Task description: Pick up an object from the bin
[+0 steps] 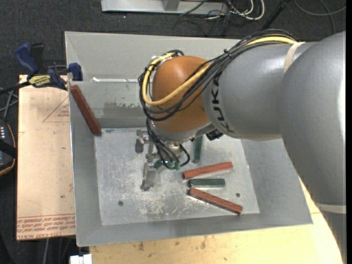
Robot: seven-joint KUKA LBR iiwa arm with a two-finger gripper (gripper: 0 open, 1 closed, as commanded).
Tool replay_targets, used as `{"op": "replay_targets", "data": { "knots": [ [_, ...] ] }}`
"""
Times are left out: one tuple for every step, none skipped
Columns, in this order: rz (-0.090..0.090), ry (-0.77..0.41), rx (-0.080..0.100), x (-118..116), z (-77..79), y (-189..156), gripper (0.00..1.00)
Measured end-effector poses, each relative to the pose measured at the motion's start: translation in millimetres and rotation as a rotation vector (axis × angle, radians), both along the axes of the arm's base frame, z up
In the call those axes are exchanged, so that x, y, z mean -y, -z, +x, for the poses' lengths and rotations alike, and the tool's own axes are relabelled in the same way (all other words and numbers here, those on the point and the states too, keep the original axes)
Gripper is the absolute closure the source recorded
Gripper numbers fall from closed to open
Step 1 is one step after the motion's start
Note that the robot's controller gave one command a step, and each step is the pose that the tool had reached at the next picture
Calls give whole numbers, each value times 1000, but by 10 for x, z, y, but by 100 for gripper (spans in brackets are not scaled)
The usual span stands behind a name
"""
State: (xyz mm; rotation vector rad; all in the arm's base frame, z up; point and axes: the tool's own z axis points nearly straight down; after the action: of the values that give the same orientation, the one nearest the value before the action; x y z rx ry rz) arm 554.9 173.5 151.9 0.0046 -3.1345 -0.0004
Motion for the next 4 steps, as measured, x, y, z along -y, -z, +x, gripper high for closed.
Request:
{"op": "replay_targets", "data": {
  "knots": [
    [0, 1, 3, 3, 6, -20, 0],
    [1, -46, 5, 60, -104, -112, 0],
    [5, -112, 20, 184, 238, 131, 0],
    [2, -205, 2, 673, 357, 257, 0]
  ]
}}
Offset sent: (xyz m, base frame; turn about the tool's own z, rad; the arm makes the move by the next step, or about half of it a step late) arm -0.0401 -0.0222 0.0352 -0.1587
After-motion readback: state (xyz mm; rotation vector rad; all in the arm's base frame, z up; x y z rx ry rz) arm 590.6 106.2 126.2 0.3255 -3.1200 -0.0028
